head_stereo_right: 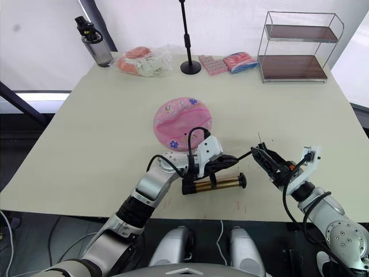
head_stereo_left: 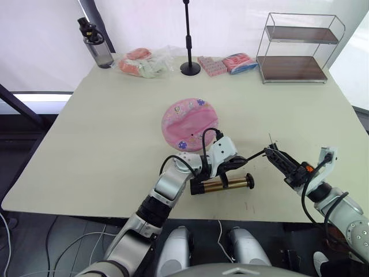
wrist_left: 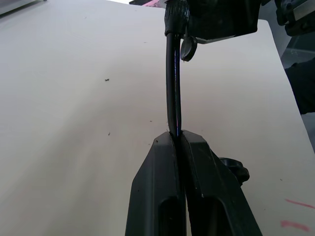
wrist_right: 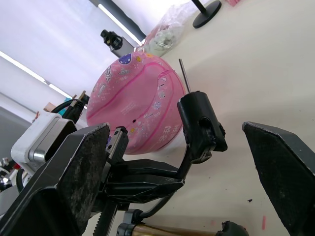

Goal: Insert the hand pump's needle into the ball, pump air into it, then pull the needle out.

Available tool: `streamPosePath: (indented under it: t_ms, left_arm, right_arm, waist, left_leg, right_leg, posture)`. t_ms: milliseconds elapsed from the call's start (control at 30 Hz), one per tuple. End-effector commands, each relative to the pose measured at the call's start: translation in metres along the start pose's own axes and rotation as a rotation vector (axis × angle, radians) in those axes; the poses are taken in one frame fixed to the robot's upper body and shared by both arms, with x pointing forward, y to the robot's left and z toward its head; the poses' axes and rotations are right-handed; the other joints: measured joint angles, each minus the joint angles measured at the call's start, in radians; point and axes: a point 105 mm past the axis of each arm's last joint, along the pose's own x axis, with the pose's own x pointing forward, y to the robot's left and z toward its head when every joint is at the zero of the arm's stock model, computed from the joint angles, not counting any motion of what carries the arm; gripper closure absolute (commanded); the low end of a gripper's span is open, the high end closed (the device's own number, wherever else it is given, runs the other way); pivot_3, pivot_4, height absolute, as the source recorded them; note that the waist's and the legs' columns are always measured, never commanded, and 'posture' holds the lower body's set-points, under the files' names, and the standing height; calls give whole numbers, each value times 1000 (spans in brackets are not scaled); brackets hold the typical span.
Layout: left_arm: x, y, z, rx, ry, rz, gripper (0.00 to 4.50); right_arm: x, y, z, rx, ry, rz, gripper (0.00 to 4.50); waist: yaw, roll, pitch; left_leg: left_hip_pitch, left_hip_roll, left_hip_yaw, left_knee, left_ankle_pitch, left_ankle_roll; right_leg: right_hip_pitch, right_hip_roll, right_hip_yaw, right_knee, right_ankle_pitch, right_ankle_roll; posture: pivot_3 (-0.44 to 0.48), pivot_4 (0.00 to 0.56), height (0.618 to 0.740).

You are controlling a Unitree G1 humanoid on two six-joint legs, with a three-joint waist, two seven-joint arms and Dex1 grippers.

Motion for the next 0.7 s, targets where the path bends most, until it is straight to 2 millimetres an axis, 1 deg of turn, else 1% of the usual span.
streamPosePath:
  t_ms: [33, 500, 700]
  left_arm:
    - [1, -6, 17, 24, -65, -17, 4445]
    - [2, -8, 14, -49, -73, -23, 4445]
    - [2, -7, 15, -57, -73, -19, 4445]
  right_arm:
    - [2, 13, 8, -20, -29, 44, 0]
    - [5, 10, 15, -28, -75, 39, 0]
    - [4, 9, 12, -29, -62, 35, 0]
  waist:
    - [0, 0, 0]
    - [0, 0, 0]
    - [1, 0, 0]
  left_leg:
    - [0, 0, 0, 0, 0, 0]
    - [0, 0, 0, 0, 0, 0]
    - [0, -1, 5, 0, 0, 0]
  right_leg:
    - [0, 0, 0, 0, 0, 0]
    - [0, 0, -2, 0, 0, 0]
    - [0, -13, -34, 0, 1, -3]
  posture:
    - [0, 150, 736]
    - [0, 150, 736]
    - [0, 150, 736]
